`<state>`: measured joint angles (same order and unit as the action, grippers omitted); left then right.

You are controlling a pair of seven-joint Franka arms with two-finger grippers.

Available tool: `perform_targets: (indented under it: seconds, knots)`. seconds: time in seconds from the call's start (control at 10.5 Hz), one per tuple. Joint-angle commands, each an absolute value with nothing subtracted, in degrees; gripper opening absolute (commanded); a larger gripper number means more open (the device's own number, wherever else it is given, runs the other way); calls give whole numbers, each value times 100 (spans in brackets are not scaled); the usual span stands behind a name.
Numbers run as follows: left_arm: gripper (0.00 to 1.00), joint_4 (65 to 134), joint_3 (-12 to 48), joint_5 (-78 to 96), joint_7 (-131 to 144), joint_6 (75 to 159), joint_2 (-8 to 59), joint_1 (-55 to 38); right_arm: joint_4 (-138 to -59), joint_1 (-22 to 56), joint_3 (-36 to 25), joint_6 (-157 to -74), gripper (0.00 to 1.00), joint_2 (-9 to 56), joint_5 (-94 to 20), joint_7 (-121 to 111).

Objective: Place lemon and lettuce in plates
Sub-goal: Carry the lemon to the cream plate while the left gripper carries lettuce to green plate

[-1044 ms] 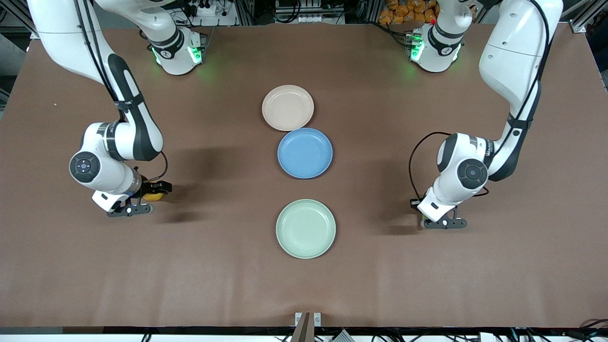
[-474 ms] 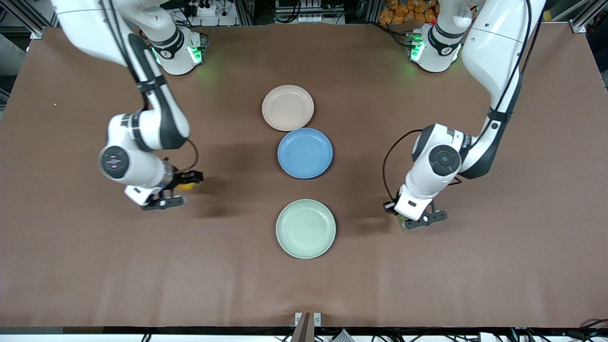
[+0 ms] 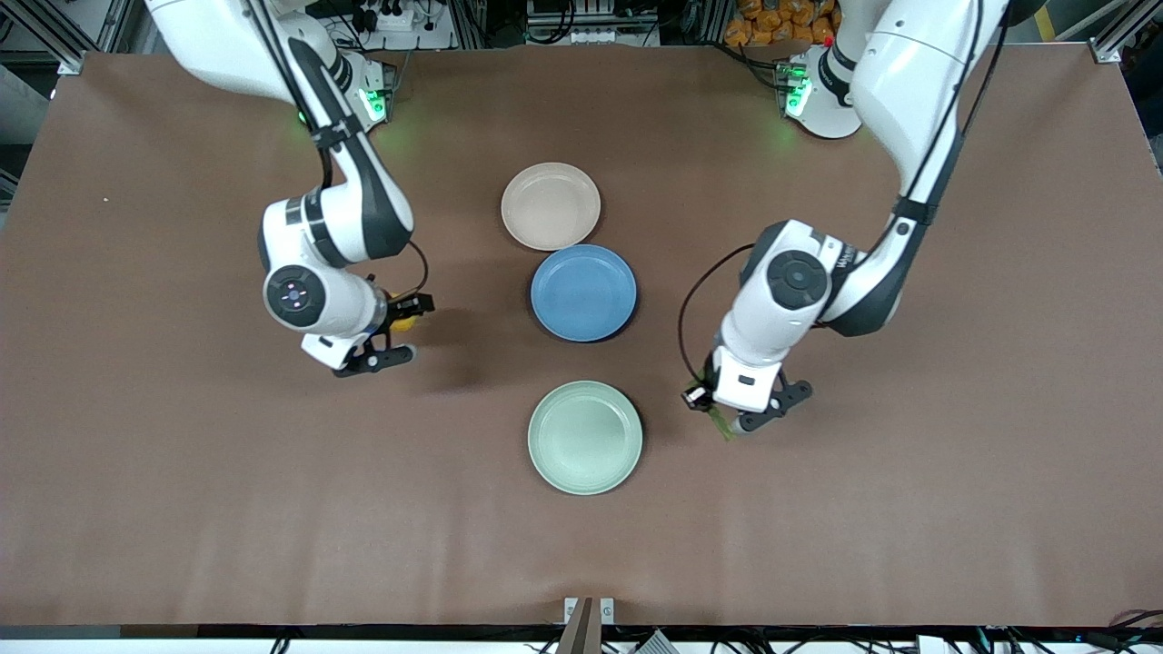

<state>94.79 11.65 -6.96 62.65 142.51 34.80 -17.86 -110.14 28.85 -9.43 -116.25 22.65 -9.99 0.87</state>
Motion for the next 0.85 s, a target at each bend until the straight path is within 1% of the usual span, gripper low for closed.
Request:
perform_targets:
  seconds: [0.0, 0.09, 0.28, 0.38, 0.47, 0.57, 0.76]
  knots:
    - [0, 8713, 1099, -826, 7283, 14256, 3927, -2126, -11153, 3435, -958, -11514, 21, 2065, -1081, 772]
    - [0, 8449, 1073, -844, 7495, 14273, 4077, -2257, -11179, 3663, -958, -11531, 21, 2057, -1090, 1034]
    - [0, 8376, 1037, -844, 7602, 14404, 4104, -2399, -11180, 4067, -958, -11558, 20, 2074, -1090, 1431]
    - [0, 8376, 1037, -844, 7629, 14640, 4131, -2478, -11241, 4261, -958, -11566, 19, 2066, -1090, 1467]
    - [0, 8359, 1020, -852, 7612, 15043, 4279, -2574, -11276, 4567, -975, -11610, 19, 2074, -1081, 1520]
    - [0, 8324, 941, -853, 7594, 15464, 4454, -2671, -11294, 4675, -976, -11689, 19, 2092, -1072, 1538]
    - [0, 8219, 433, -844, 7620, 16046, 4779, -3170, -11373, 4999, -976, -11768, 19, 2074, -1046, 1782]
